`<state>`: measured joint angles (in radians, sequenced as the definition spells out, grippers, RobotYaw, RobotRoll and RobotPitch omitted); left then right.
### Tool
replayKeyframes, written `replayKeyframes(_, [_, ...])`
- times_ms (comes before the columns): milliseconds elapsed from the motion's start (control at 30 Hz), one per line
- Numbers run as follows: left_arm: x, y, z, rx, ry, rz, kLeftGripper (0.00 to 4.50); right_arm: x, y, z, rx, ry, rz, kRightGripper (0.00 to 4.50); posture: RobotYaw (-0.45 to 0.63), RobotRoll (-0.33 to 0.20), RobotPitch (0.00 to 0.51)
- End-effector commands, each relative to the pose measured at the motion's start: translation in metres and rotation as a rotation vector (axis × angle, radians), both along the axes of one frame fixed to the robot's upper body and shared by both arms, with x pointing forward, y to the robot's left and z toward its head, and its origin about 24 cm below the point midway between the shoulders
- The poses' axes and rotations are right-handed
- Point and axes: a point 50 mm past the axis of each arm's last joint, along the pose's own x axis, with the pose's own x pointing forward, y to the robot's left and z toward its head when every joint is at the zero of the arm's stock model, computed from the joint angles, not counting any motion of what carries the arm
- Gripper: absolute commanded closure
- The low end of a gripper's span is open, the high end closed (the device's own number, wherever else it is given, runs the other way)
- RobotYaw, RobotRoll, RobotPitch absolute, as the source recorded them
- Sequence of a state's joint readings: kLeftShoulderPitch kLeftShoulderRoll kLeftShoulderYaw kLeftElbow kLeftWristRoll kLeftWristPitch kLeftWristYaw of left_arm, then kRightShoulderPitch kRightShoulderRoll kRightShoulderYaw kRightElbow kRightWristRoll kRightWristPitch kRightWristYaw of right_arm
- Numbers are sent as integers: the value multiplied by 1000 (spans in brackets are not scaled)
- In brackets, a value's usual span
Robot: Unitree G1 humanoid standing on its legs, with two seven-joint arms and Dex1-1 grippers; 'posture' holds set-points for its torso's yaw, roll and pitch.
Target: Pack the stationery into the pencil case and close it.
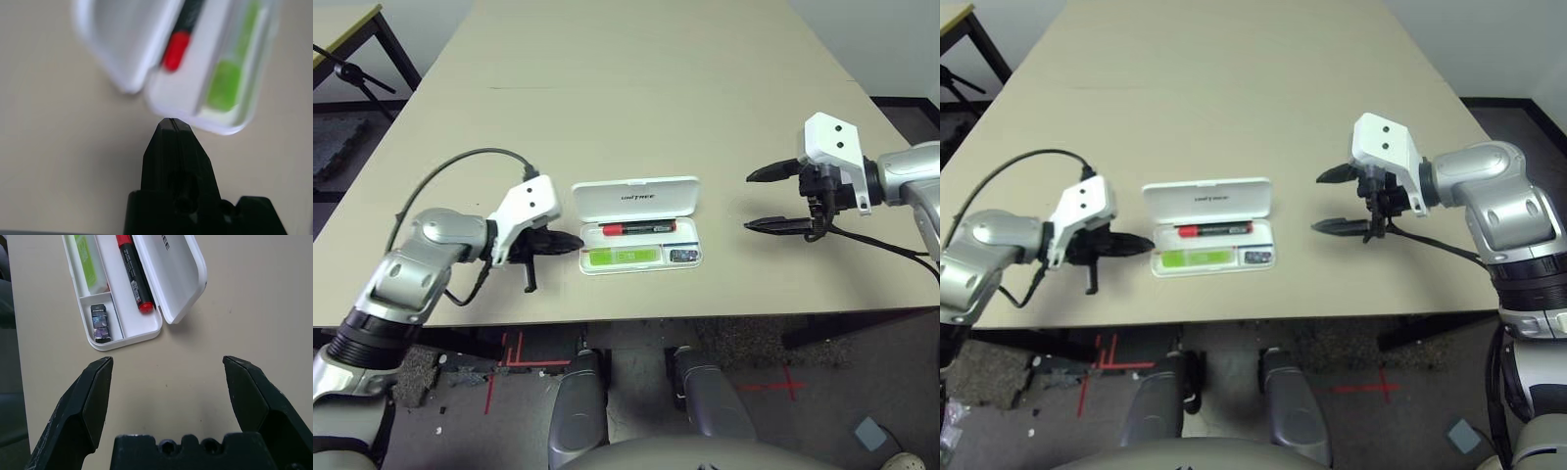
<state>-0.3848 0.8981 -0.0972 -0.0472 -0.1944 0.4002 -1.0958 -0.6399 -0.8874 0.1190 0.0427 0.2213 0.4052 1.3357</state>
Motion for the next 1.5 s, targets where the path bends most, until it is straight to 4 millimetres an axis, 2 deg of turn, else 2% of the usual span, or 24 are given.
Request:
replayKeyframes(33, [13,12,2,27,-80,82,4469,2,2,-3,-14,-1,10,0,-110,0,150])
replayKeyframes(267, [37,10,-2,1,-173,175,4469,3,3,-4,-21,-3,12,0,-114,0,143])
replayKeyframes(467, [52,-22,2,-111,-225,119,4469,3,4,-3,-26,-5,16,0,-122,0,135])
replayKeyframes(633, [41,-46,9,-176,-203,-15,4469,3,1,-2,-30,-12,6,0,-126,0,133])
replayKeyframes(900, [15,-58,-1,-129,-85,-161,4469,2,1,-4,-34,-11,2,0,-130,0,132])
replayKeyframes(1033, [6,-66,-13,-92,-46,-190,4469,2,2,-5,-33,-10,3,0,-126,0,136])
replayKeyframes(1267, [6,-70,-37,34,-38,-187,4469,3,5,-7,-30,-9,5,0,-128,0,141])
replayKeyframes(1500, [4,-64,-58,195,30,-224,4469,3,6,-11,-35,-5,2,0,-132,0,142])
